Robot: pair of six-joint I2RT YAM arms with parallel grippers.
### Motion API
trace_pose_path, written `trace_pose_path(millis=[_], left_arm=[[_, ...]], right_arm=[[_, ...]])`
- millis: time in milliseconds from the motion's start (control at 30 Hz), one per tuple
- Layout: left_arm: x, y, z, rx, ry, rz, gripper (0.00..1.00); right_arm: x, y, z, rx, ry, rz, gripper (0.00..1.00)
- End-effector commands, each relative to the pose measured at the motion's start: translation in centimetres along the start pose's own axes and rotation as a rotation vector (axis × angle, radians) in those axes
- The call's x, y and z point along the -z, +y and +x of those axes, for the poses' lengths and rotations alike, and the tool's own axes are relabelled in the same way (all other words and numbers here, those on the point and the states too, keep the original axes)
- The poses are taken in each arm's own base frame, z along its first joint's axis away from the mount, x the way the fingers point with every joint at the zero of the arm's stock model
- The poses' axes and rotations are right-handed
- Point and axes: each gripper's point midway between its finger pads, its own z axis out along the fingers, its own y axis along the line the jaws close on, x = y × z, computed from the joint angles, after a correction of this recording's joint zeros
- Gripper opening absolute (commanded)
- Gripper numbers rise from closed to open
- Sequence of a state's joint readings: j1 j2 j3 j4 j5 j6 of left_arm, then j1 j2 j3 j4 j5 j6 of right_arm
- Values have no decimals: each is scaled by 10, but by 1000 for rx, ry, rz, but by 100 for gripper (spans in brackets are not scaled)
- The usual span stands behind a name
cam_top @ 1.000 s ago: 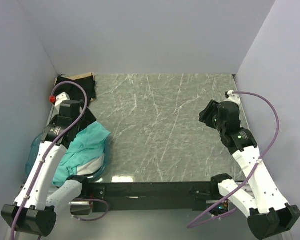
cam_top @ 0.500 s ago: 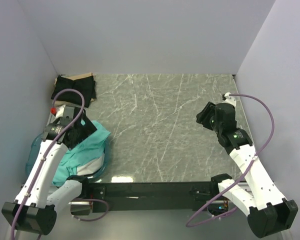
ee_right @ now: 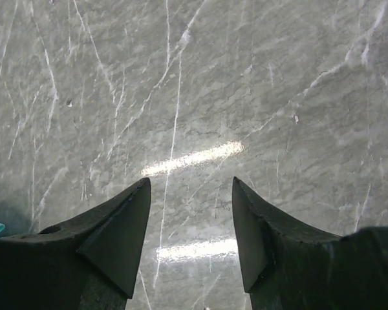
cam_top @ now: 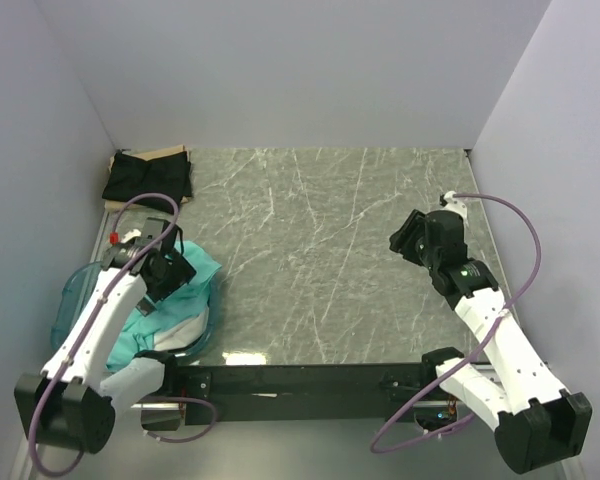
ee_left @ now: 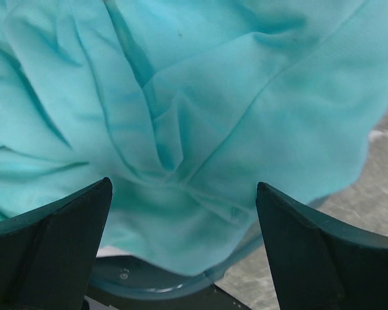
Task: Fold and stack the t-shirts
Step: Grab the tshirt from the pile, then move the tshirt to the center of the board
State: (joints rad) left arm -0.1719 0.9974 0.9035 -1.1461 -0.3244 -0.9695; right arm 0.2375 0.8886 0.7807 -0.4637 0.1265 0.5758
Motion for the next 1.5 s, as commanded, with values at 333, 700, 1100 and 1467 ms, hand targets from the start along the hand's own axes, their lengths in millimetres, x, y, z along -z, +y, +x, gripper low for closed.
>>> trace_pose_path(millis=[333, 700, 1100, 1467], left_arm=[[-22, -5, -22, 40, -56, -24, 21], [55, -55, -90, 47, -221, 220, 0], [295, -202, -161, -173, -420, 1205, 0], [468, -253, -126, -371, -368, 1893, 0]], right_arm=[[-9, 17, -22, 3, -36, -29, 60], [-12, 27, -30, 9, -41, -52, 60], [-8, 37, -43, 24, -56, -78, 60], [10, 35, -56, 57, -101, -72, 59]])
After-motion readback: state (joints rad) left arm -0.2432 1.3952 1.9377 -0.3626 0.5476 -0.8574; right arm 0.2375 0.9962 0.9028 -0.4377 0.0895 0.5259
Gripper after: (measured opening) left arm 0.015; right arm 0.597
